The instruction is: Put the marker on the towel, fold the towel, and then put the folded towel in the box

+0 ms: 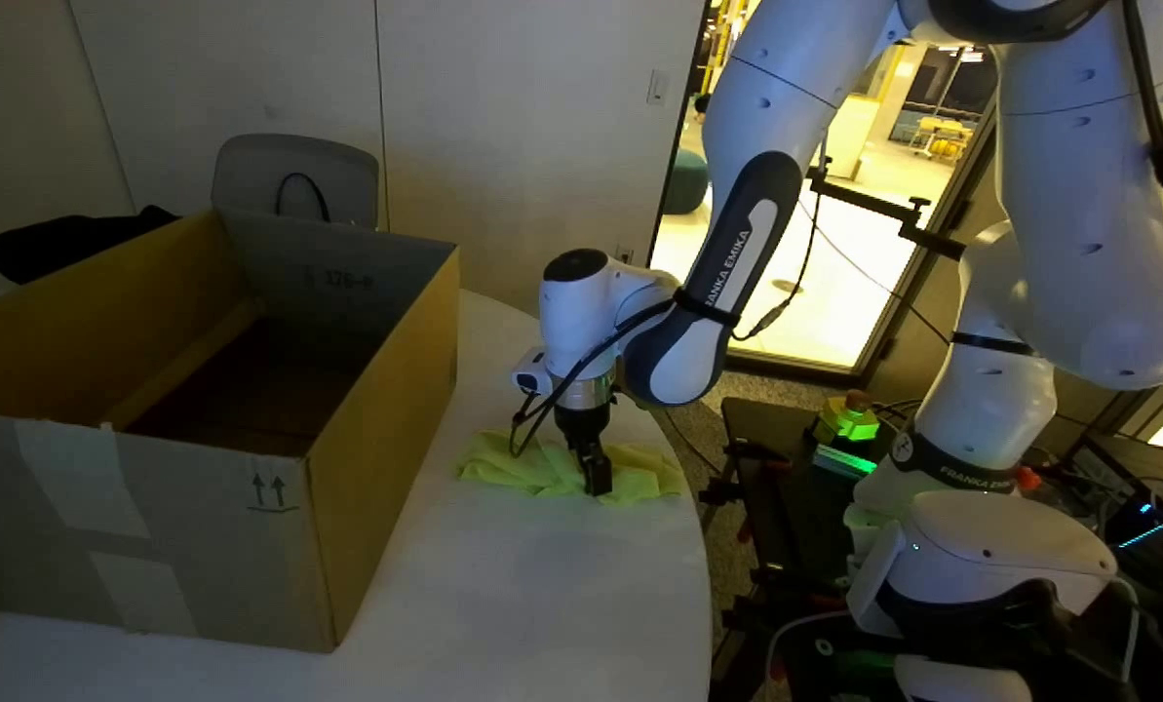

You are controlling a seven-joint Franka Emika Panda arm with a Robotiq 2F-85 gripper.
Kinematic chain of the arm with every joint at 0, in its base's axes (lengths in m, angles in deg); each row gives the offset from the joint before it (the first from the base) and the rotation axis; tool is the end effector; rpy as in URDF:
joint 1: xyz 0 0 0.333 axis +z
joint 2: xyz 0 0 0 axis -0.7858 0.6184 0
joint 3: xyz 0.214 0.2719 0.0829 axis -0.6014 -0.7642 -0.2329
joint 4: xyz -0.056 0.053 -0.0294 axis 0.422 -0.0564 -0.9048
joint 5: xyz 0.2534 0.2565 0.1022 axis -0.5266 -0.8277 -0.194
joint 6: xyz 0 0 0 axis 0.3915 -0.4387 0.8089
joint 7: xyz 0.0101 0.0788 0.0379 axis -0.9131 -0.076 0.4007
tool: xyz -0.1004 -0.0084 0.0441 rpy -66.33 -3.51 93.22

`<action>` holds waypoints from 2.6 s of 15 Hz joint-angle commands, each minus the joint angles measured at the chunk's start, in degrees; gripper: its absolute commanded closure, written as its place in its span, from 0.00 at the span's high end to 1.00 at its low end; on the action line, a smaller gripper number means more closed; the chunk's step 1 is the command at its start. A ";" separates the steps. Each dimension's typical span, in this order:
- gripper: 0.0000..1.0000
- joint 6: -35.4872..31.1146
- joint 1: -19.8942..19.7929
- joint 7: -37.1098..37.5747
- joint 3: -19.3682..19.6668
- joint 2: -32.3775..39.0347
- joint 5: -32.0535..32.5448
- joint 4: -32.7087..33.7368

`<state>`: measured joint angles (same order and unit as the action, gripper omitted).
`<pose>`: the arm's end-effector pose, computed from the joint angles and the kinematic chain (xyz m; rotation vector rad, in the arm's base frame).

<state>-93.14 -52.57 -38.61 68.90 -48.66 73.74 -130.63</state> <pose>0.4842 -0.0003 0.1556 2.9544 0.7615 -0.2624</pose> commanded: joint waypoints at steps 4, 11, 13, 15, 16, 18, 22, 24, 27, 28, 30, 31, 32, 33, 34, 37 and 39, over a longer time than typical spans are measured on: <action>0.15 5.51 -0.17 0.39 1.93 -4.23 0.22 0.19; 0.09 14.25 -0.77 1.54 4.33 -12.57 0.46 1.58; 0.09 17.43 -0.39 3.54 4.73 -16.02 0.73 3.12; 0.09 21.08 -0.20 5.82 4.23 -19.27 -0.30 6.12; 0.09 23.20 -0.14 6.63 3.81 -20.47 -0.86 8.16; 0.09 27.22 0.43 9.46 2.82 -21.71 -1.23 13.52; 0.09 33.77 2.15 17.82 0.55 -19.83 -1.71 27.28; 0.09 37.04 3.07 21.19 -0.41 -17.63 -2.51 34.60; 0.09 40.88 4.88 26.77 -1.43 -14.01 -2.09 44.17; 0.09 42.07 5.41 28.11 -1.55 -12.39 -2.14 47.24; 0.09 44.65 6.46 30.40 -1.48 -8.61 -2.00 53.10; 0.09 45.38 7.02 31.64 -1.30 -6.44 -1.85 55.92; 0.09 45.71 7.29 32.14 -1.17 -4.39 -2.33 58.58; 0.09 45.57 7.51 32.88 -1.02 -2.10 -2.91 61.28; 0.09 45.69 7.47 33.10 -0.91 -0.17 -3.86 63.85; 0.09 45.26 7.96 37.22 0.13 6.79 -5.73 71.41; 0.09 45.95 8.31 40.93 1.20 11.24 -6.72 76.30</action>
<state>-50.01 -45.54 -2.22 68.08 -45.41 69.09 -65.68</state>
